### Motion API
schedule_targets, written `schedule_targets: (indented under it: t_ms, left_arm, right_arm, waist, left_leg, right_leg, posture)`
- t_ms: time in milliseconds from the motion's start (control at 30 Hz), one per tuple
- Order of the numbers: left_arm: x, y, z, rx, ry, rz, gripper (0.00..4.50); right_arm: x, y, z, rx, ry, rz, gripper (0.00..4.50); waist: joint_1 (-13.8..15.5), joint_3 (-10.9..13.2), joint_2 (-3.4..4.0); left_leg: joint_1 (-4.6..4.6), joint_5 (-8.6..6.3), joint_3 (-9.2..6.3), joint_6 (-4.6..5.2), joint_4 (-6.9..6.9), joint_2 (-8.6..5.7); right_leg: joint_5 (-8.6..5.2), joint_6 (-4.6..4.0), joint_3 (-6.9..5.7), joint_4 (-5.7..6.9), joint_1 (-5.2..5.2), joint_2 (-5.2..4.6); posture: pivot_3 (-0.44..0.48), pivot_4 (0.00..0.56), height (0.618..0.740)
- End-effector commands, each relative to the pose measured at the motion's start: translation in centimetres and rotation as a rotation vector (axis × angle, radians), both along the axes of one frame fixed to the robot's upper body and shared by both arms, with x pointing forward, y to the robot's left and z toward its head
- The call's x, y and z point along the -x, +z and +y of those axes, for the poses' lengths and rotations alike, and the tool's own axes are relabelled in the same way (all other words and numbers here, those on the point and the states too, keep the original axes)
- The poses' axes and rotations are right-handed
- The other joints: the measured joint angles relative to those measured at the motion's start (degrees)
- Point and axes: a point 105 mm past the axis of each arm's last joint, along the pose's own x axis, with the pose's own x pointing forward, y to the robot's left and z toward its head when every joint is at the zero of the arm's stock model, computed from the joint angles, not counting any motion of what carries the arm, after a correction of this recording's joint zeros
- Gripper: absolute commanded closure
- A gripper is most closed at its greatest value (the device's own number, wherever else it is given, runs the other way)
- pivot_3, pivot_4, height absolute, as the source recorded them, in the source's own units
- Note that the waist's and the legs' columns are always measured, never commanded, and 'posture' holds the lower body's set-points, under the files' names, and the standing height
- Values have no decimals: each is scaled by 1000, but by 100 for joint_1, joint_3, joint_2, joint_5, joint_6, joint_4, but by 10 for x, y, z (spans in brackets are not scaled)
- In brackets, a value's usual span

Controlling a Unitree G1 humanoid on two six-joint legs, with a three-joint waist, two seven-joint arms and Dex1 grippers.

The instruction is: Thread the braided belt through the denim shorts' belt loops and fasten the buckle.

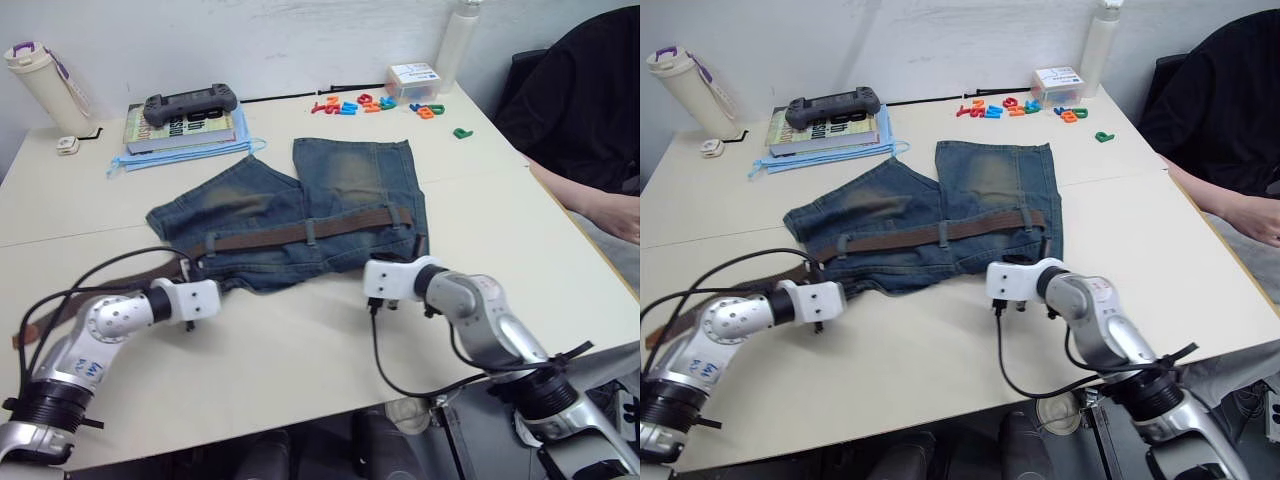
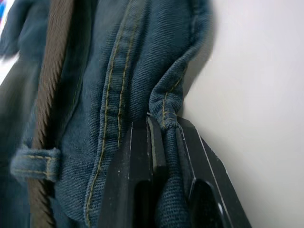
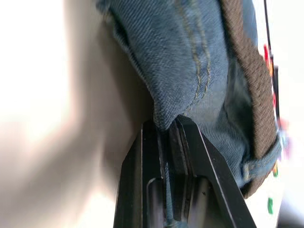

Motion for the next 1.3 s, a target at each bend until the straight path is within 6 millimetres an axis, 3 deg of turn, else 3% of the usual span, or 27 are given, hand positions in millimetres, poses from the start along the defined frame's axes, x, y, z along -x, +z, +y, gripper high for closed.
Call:
schedule_targets:
  t_ms: [33, 233, 467, 533, 700, 733, 867, 1033, 1167, 1300]
  left_arm:
    - [3, -14, 13, 2, 24, 46, 4491]
    - [6, -26, -4, 39, -19, 77, 4491]
    - [1, -30, -7, 67, -8, 89, 4491]
    - [-1, -27, -11, 92, -16, 88, 3437]
    - [9, -16, -26, 231, -65, 161, 1301]
    - [14, -8, -30, 300, -76, 181, 946]
    - [36, 20, -35, 525, -116, 316, 937]
    - [49, 43, -13, 617, -88, 474, 937]
    - [19, 83, 15, 825, 3, 462, 937]
    - [-4, 90, 30, 981, 71, 532, 937]
  right_arm:
    - [-8, 6, 0, 48, -39, -67, 4500]
    - [-24, -6, -26, 122, -120, -71, 4500]
    - [-36, -4, -30, 105, -136, -103, 4500]
    - [-37, -6, -33, 98, -146, -92, 4500]
    - [-29, -1, -42, 0, -155, -30, 4500]
    - [-24, 4, -44, -10, -139, -13, 4105]
    - [-7, 26, -49, -75, -91, 48, 2563]
    - [3, 69, -55, -248, -59, 177, 130]
    - [-19, 113, -59, -582, -113, 345, 130]
    - [-52, 119, -61, -846, -230, 545, 130]
  waist:
    - [7, 0, 0]
    - [34, 0, 0]
    - [98, -10, 16]
    - [128, -11, 17]
    - [149, -13, 15]
    - [151, -14, 16]
    - [134, -7, 20]
    - [101, 17, 26]
    - [100, 38, 53]
    - [108, 52, 45]
  left_leg:
    - [-3, 0, 1, 3, 0, -6]
    - [-8, -2, 7, 11, 4, -14]
    - [-5, 3, 7, 18, 7, -28]
    - [-5, 4, 7, 19, 7, -30]
    - [-6, 4, 5, 21, 9, -33]
    - [-9, 2, 4, 25, 9, -33]
    - [-32, -8, 5, 41, 12, -31]
    - [-78, -13, -5, 27, 29, -3]
    - [-64, -8, -9, 23, 22, -1]
    - [-59, 6, -29, 3, 25, 0]
  right_leg:
    - [0, 0, -1, 1, -3, -4]
    - [1, 2, -5, 2, -7, -11]
    - [3, 6, -6, 7, -4, -9]
    - [4, 7, -5, 7, -4, -10]
    - [4, 8, -6, 6, -1, -11]
    - [4, 8, -5, 2, -2, -13]
    - [7, 14, -10, -2, -11, -23]
    - [8, 12, -24, -25, -44, -17]
    - [17, 0, -28, -24, -34, -14]
    - [27, -13, -57, -18, -27, -12]
  posture:
    - [0, 150, 714]
    - [0, 150, 714]
    - [0, 150, 714]
    - [0, 150, 714]
    - [0, 150, 714]
    - [0, 150, 714]
    - [0, 150, 714]
    - [0, 150, 714]
    - [0, 150, 714]
    - [0, 150, 714]
